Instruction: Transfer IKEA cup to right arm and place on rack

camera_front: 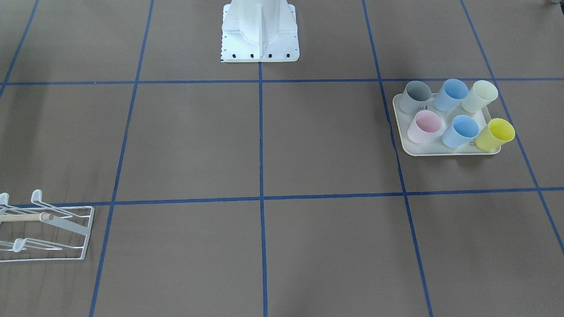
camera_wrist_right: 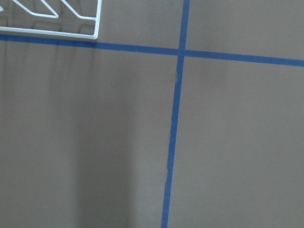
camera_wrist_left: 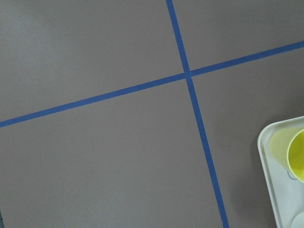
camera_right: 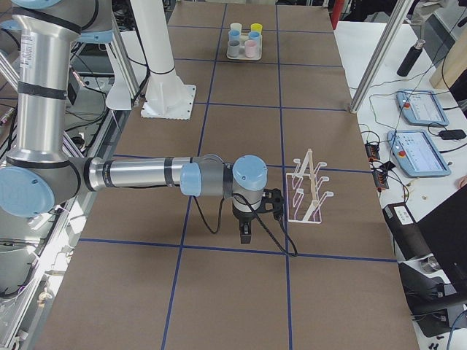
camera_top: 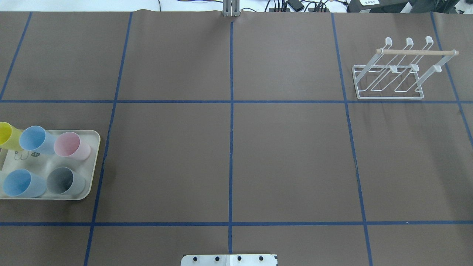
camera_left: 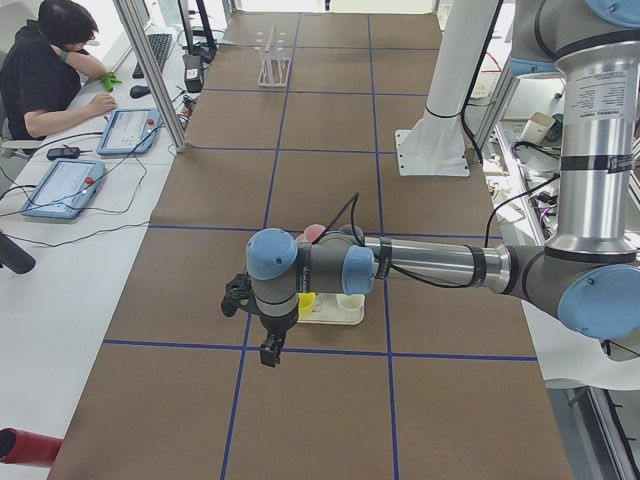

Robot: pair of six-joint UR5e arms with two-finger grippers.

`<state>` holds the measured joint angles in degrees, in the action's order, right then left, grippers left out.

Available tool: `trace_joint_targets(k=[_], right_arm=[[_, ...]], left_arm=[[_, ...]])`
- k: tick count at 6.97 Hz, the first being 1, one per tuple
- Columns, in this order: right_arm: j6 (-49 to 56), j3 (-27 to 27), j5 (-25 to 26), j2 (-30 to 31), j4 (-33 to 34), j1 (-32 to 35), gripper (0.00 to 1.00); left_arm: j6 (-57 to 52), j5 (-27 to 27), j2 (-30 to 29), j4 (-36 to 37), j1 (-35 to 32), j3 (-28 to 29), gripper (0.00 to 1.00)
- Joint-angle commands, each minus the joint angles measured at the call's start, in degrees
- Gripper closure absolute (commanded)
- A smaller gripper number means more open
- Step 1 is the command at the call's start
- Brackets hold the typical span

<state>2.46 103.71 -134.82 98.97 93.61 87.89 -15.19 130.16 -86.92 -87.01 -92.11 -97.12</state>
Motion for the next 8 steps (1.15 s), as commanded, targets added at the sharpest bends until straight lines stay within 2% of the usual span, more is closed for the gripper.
trace_joint_targets(k=[1,3,6,7,8], right_arm=[[0.0,0.0,0.0,0.0,0.0,0.0,0.0],[-0.96,0.87,0.0,-0.52,-0.09,-0.09,0.0],[-1.93,9.02,0.09,-3.07,-0.09,-4.64,0.0],[-2.02,11.23,0.0,-3.17,-2.79,-6.83,0.0],[-2.89,11.25,-0.17,-3.34,-7.43,-9.2,0.0]], left_arm=[[-0.01,0.01,0.0,0.0,0.0,-0.78,0.0],[0.16,-0.52,0.17,0.44,0.0,-4.99,0.0],[0.69,2.01,0.44,0.09,0.09,-6.06,0.0],[0.6,2.55,0.09,-0.17,0.09,-5.89,0.0],[0.6,2.47,-0.96,-3.48,0.61,-5.54,0.0]])
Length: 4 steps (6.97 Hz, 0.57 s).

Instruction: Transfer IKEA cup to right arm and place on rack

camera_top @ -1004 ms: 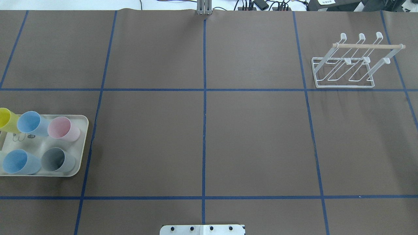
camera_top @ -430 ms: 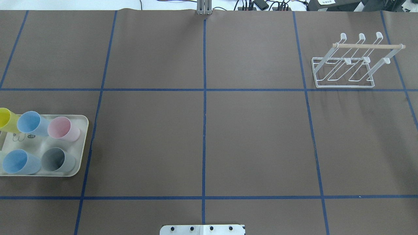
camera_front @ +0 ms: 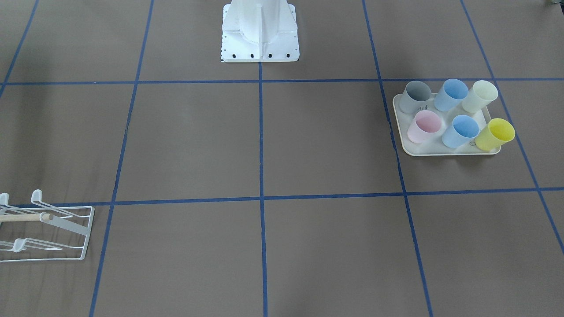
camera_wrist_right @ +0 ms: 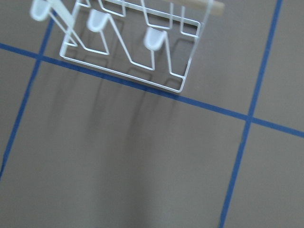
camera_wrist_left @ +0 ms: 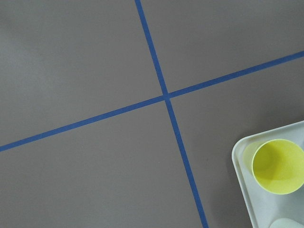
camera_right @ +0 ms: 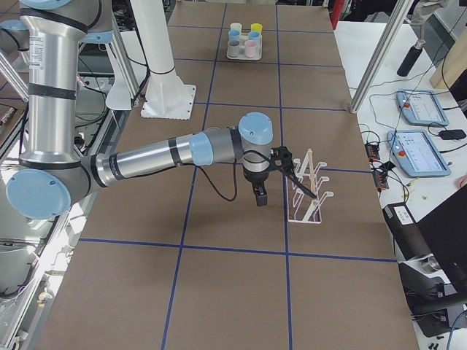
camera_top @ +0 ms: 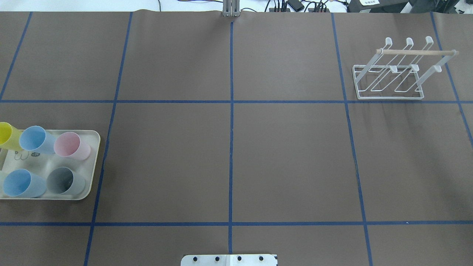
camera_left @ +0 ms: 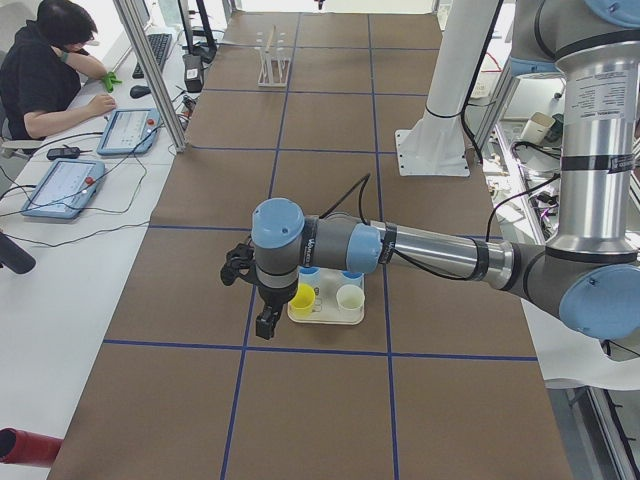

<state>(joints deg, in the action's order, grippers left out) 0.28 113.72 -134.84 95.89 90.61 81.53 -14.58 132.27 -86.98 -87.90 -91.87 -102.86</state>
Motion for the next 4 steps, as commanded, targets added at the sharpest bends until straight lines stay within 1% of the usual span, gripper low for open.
trace_joint_targets(k=[1,2,3,4], right_arm=[[-7.42,1.33,-0.08,-2.78,-6.04,-7.14,0.0],[-12.88,1.42,-0.16,-5.33,-8.93,-11.62,0.0],[-13.46,0.46,0.1,-6.75,-14.26,-16.62,0.0],[-15.12,0.37,0.27,-10.25,-14.84,-19.02,0.0]], left_arm=[[-0.09,0.01,-1.08,-10.11,0.64,0.55,0.0],[-0.01,0.44,-1.17,-14.19,0.9,2.3,0.0],[-0.01,0.62,-1.52,-15.36,1.77,3.71,0.0],[0.69,3.58,-1.09,-16.41,1.78,4.16,0.0]])
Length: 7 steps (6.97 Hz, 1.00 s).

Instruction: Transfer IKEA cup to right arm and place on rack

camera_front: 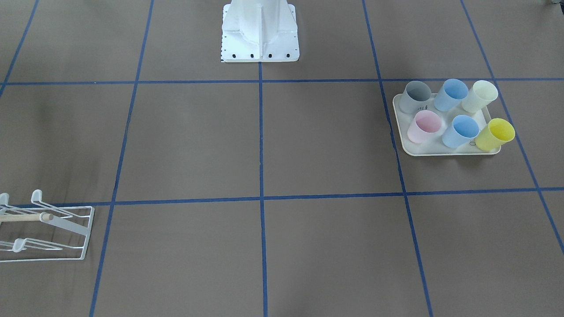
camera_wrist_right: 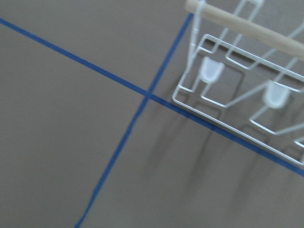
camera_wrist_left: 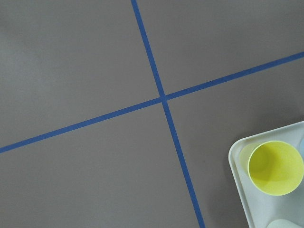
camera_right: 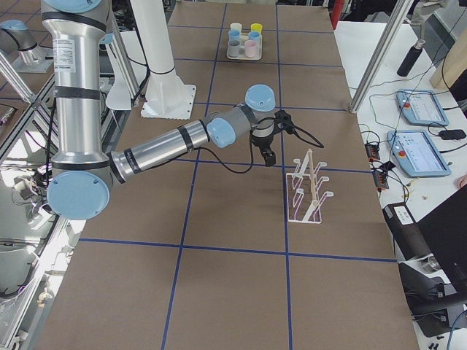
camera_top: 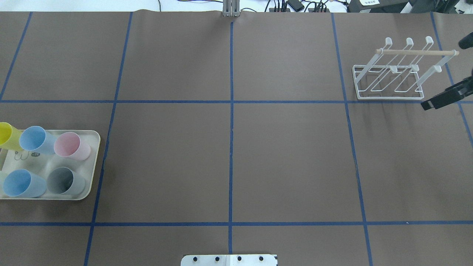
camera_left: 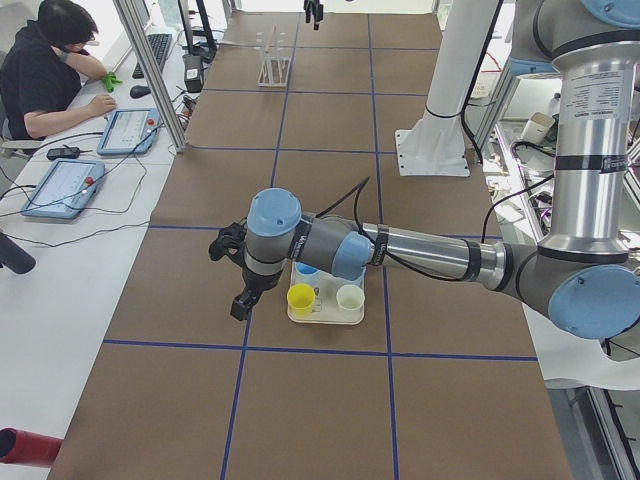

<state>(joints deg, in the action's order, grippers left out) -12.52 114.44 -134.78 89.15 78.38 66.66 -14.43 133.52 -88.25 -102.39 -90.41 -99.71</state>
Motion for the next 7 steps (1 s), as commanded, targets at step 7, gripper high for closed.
trace_joint_targets(k=[7], right_arm=[[-17.45,-1.06,11.64,-16.99,-2.62,-21.31,0.0]], left_arm=[[27.55,3.68,6.33,-31.93,14.18,14.78,0.0]])
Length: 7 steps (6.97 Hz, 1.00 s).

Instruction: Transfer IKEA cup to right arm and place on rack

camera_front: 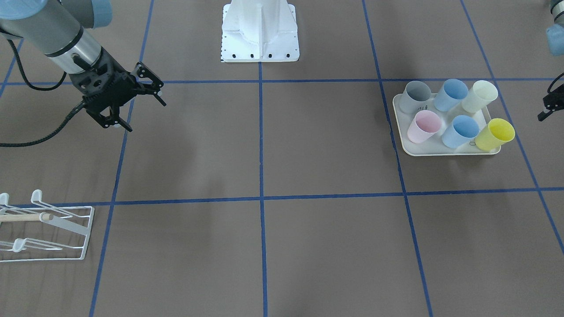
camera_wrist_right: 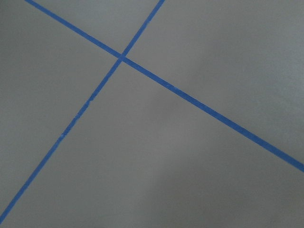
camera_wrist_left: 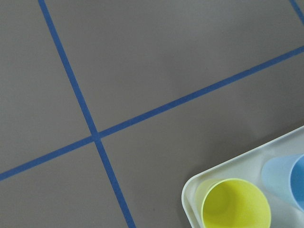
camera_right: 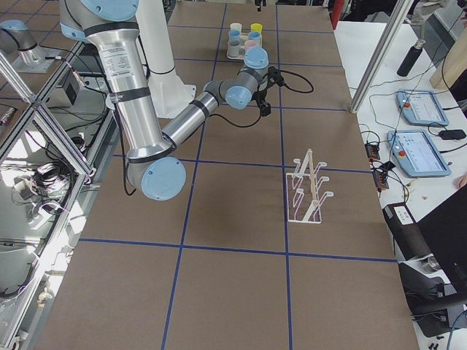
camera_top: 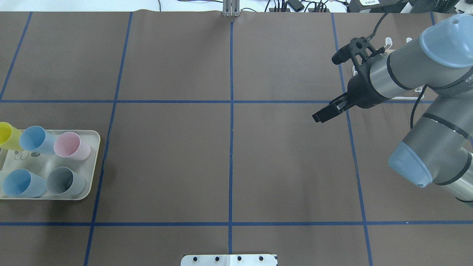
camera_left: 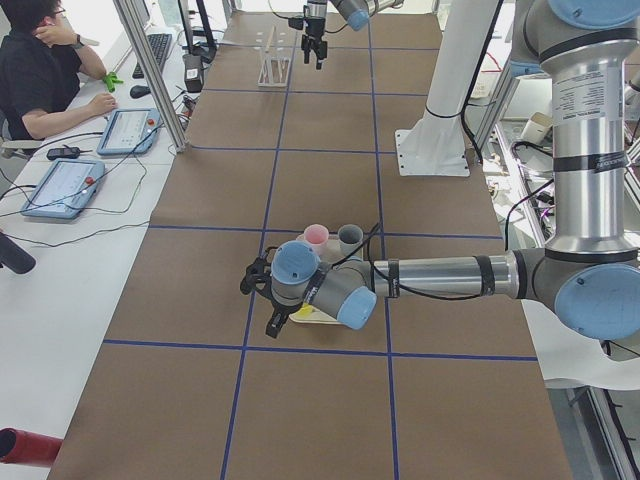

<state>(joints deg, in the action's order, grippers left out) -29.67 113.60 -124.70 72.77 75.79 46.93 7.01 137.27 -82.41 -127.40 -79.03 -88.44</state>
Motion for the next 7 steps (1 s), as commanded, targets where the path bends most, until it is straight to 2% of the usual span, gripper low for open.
trace_joint_targets(k=[1,3,5,6,7], right_arm=[[-0.73,-0.22,1.56,-0.61,-0.03,-1.66,0.0],[-0.83,-0.22,1.56,-0.7,-0.12,-1.75,0.0],[-0.83,-0.22,1.56,-0.7,-0.12,-1.84,0.0],[-0.83,-0.39,1.56,-0.61,-0.03,-1.84,0.0],[-0.83,-0.65,1.56,-0.7,-0.12,-1.84,0.0]], left_arm=[[9.22,-0.16,0.49,-12.38,4.13,6.93,0.0],[17.74,-0.25,0.41,-18.13,7.21,7.58,0.0],[19.79,-0.25,-0.12,-18.23,7.75,7.41,0.03],[20.58,-0.25,-0.12,-18.32,7.83,7.32,0.15],[21.28,-0.25,-0.21,-18.32,7.84,7.32,0.33]])
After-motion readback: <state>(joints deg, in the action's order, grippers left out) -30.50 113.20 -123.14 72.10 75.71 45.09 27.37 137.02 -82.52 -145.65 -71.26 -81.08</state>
